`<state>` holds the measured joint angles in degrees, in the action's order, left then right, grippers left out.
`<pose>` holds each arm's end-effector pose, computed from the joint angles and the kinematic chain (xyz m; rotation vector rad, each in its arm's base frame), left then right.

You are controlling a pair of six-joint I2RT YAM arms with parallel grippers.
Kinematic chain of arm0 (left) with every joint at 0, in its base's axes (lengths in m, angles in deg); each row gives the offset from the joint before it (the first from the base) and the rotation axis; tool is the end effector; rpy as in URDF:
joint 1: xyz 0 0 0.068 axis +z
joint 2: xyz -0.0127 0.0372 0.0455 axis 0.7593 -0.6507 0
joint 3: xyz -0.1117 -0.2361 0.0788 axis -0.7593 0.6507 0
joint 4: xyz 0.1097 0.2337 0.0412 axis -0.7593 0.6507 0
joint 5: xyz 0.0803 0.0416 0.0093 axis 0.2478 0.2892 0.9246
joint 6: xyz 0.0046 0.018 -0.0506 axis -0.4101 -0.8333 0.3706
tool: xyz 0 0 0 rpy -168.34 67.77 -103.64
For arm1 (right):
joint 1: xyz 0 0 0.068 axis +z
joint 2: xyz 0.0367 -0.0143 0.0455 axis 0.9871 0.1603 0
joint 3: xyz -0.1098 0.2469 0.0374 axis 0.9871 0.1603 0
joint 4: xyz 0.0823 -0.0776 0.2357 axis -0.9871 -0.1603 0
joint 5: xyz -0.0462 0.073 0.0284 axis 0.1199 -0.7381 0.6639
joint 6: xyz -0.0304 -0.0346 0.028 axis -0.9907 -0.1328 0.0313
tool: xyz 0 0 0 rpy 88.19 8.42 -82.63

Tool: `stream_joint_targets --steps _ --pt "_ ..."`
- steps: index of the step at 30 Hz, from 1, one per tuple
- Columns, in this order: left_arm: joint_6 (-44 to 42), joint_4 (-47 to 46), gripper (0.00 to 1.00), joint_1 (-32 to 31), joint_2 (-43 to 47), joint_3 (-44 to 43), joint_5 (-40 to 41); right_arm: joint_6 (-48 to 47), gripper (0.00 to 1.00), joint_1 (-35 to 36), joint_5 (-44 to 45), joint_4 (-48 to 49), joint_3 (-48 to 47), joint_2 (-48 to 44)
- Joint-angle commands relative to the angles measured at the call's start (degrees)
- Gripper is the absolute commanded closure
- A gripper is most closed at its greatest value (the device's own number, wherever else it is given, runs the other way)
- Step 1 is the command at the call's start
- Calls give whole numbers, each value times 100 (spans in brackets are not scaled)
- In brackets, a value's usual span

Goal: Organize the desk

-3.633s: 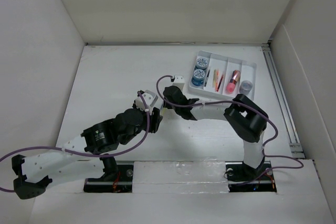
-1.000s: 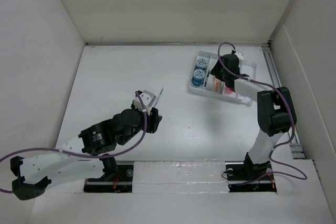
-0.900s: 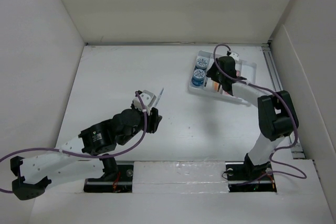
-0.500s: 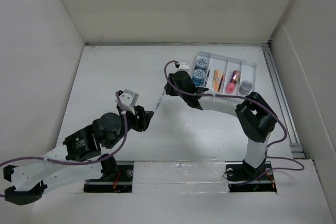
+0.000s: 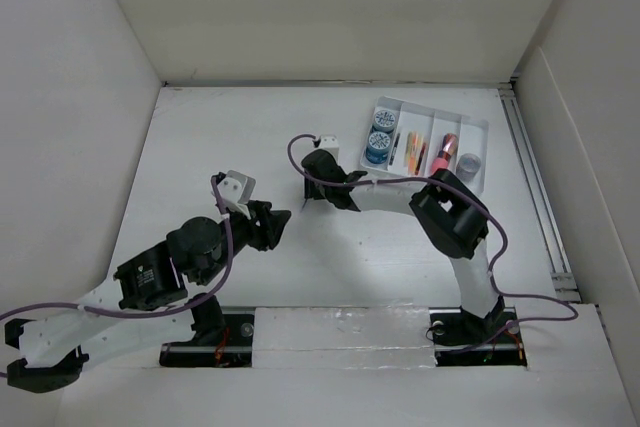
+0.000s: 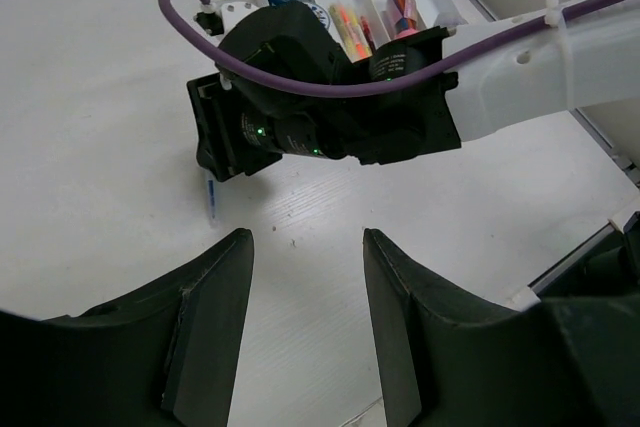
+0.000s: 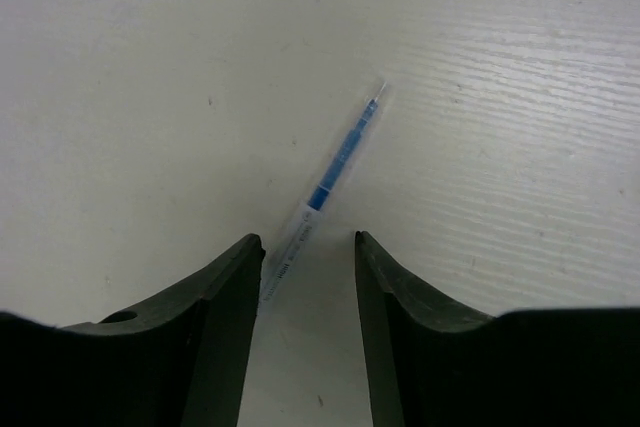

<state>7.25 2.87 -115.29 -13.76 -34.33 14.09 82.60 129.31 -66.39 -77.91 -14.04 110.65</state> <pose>0.0630 -0.1008 0.3674 0.3393 1.6578 -0.7097 0.3073 0.3283 0.1556 -0.1322 2.2749 0.3199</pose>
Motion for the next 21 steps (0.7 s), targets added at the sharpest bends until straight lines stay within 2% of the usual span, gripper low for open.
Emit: stream_joint_targets --steps 1,6,12,14,15,18,21 --pt "-62 -148 56 6 28 42 -72 49 54 95 138 -305 -356 197" --pt "-71 -157 56 6 64 33 -107 75 58 95 252 -367 -435 321" --pt "-80 -166 56 6 90 42 -143 67 74 95 339 -622 -498 339" --pt "-88 -175 56 6 108 42 -143 84 81 95 331 -499 -401 286" --pt "-80 -175 56 6 108 42 -143 110 88 95 261 -481 -305 269" --pt "-80 -166 56 6 108 33 -143 146 99 95 217 -323 -164 102" --pt "-88 -166 56 6 108 42 -169 181 100 42 112 -43 126 -266"
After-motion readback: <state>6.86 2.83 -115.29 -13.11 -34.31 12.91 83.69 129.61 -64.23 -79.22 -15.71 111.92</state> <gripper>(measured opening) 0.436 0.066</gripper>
